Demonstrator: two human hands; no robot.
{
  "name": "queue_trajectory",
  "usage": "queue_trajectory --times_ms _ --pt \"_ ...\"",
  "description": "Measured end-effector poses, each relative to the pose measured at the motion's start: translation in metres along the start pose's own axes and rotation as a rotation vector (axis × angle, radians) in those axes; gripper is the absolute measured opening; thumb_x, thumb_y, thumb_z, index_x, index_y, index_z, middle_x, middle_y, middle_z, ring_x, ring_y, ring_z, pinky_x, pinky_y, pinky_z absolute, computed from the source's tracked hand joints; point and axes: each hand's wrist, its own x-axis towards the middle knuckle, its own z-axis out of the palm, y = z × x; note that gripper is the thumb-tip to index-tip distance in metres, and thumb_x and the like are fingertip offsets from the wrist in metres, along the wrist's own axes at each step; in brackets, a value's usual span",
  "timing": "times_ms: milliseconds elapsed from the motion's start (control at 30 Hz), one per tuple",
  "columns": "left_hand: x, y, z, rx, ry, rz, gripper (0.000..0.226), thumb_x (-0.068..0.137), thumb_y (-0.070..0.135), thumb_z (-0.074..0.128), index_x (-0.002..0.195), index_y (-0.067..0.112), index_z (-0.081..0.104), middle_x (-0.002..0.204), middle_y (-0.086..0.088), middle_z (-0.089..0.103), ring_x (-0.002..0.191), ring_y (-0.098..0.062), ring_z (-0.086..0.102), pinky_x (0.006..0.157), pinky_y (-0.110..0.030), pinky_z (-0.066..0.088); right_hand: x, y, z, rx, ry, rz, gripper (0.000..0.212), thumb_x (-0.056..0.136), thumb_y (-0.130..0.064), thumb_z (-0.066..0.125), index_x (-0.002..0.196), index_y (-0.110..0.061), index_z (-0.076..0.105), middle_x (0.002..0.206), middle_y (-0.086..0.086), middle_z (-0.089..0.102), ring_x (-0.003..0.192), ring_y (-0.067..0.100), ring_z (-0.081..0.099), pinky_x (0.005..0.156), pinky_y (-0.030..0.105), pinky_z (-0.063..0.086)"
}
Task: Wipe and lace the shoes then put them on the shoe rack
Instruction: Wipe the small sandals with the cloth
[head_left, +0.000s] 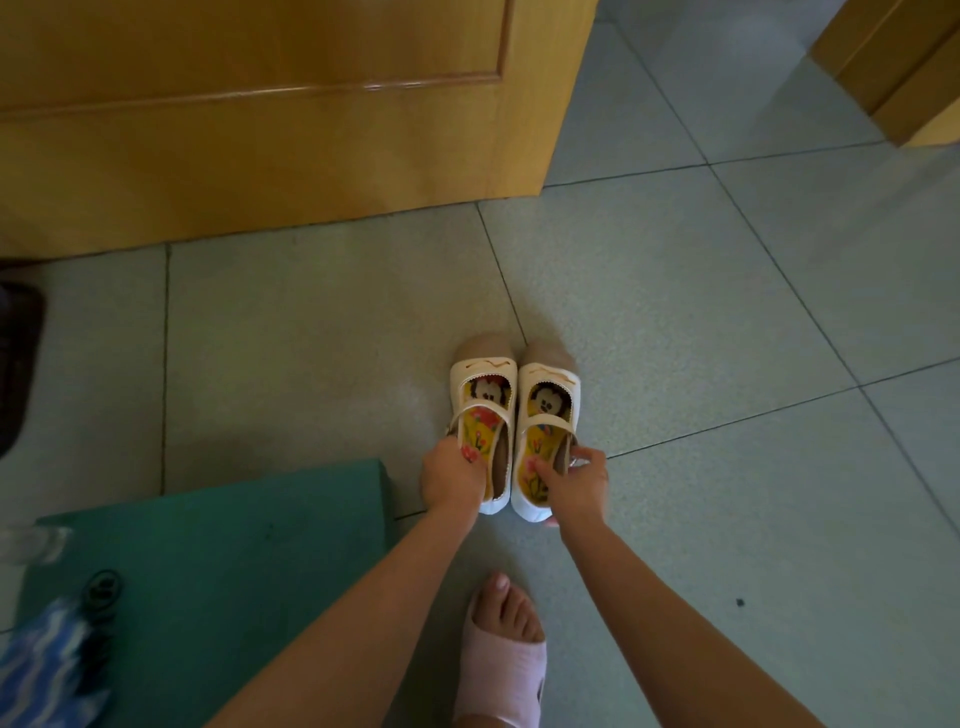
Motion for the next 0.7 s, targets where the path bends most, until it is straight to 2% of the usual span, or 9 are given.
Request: queue_trajectory --times_ms 133,233,400,467,567,700 --pt "0.0 0.001 -0.003 0.004 -0.003 0.005 0.019 0.093 0.026 0.053 0.102 0.011 0.062 0.099 -0.005 0.066 0.09 -0.02 0.064 0.071 -0.023 0.045 0.006 0.002 0.001 0.039 -0.003 0.042 0.053 0.068 -0.032 0.082 0.106 -0.008 0.055 0.106 0.009 0.062 0.092 0.031 0.064 0.074 0.052 0.057" --pt "-0.001 0.0 -0.005 -0.002 -0.002 0.01 0.018 0.093 0.025 0.054 0.1 0.011 0.063 0.098 -0.005 0.067 0.089 -0.019 0.064 0.071 -0.024 0.046 0.004 0.001 0.001 0.054 0.011 0.047 0.043 0.074 -0.028 0.079 0.108 -0.012 0.059 0.098 0.004 0.062 0.091 0.032 0.065 0.076 0.051 0.056" --pt "-0.004 0.001 -0.009 -0.019 0.015 0.011 0.02 0.093 0.025 0.052 0.099 0.01 0.065 0.096 -0.006 0.067 0.088 -0.02 0.064 0.075 -0.027 0.05 -0.001 0.0 -0.001 0.072 0.035 0.06 0.03 0.08 -0.02 0.073 0.108 -0.016 0.062 0.105 0.008 0.066 0.09 0.031 0.066 0.075 0.051 0.056" --pt "-0.005 0.002 -0.013 -0.039 0.026 0.008 0.017 0.093 0.023 0.053 0.095 0.011 0.065 0.093 -0.006 0.067 0.086 -0.02 0.064 0.073 -0.027 0.05 -0.004 0.0 -0.003 0.093 0.036 0.047 0.024 0.084 -0.014 0.068 0.108 -0.015 0.064 0.105 0.008 0.067 0.089 0.032 0.066 0.071 0.049 0.058" --pt "-0.007 0.004 -0.02 -0.059 0.033 0.02 0.016 0.092 0.021 0.054 0.092 0.01 0.066 0.09 -0.007 0.067 0.084 -0.021 0.064 0.073 -0.029 0.051 -0.011 -0.003 -0.006 0.153 0.015 0.032 0.028 0.084 -0.011 0.066 0.112 -0.012 0.064 0.106 0.007 0.065 0.087 0.031 0.065 0.052 0.037 0.057" --pt "-0.011 0.01 -0.034 -0.09 0.049 0.05 0.017 0.091 0.02 0.055 0.092 0.009 0.068 0.089 -0.008 0.068 0.082 -0.023 0.064 0.069 -0.03 0.05 -0.022 -0.017 -0.013 0.197 -0.007 -0.01 0.034 0.083 -0.006 0.067 0.117 -0.009 0.063 0.113 0.009 0.065 0.08 0.026 0.061 0.05 0.034 0.055"
